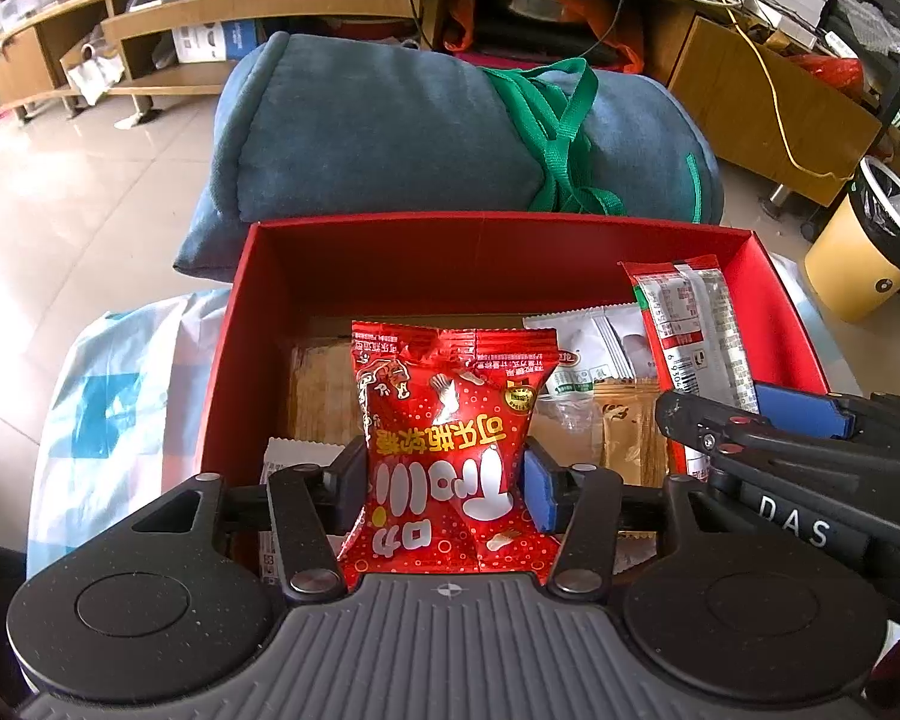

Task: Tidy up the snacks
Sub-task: 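Lower Trolli bag into box and open left tool while right lowers snack packet inside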

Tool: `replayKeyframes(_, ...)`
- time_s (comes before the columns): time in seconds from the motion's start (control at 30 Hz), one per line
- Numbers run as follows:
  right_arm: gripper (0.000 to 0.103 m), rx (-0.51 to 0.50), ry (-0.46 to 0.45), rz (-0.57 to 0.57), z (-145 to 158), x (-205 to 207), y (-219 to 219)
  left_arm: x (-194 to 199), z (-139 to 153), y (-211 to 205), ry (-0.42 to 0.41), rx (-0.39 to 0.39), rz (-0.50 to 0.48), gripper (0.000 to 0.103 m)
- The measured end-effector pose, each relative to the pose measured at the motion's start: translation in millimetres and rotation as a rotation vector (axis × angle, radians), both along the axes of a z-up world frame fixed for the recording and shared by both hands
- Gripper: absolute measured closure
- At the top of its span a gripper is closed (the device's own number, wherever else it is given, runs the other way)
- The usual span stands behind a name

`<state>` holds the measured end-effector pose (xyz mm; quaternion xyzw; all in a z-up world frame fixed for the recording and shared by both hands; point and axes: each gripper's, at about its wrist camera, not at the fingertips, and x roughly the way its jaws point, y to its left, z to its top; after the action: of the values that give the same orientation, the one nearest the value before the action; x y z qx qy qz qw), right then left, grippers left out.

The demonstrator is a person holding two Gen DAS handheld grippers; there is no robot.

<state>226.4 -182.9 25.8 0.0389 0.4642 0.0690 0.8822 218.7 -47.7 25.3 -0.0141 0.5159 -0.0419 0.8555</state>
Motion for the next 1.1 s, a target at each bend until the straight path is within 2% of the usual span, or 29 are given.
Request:
replayKeyframes(0.3, 0.058, -0.040, 0.007, -0.005, -5.6, 1.1, 0.1, -0.3, -1.7, -1.0, 0.001, 0.009, -0.004, 0.040)
replayKeyframes(0.87, 0.057, -0.056, 0.022, -0.015, -10.4, 2.7, -1.7, -0.7, -1.6, -2.1, 0.003, 0.008, -0.004, 0.034)
replayKeyframes(1.1, 0.057, -0.063, 0.007, -0.023, -6.9, 1.2, -3.7, -1.2, 0.1, -0.3, 0.003, 0.004, 0.006, 0.027)
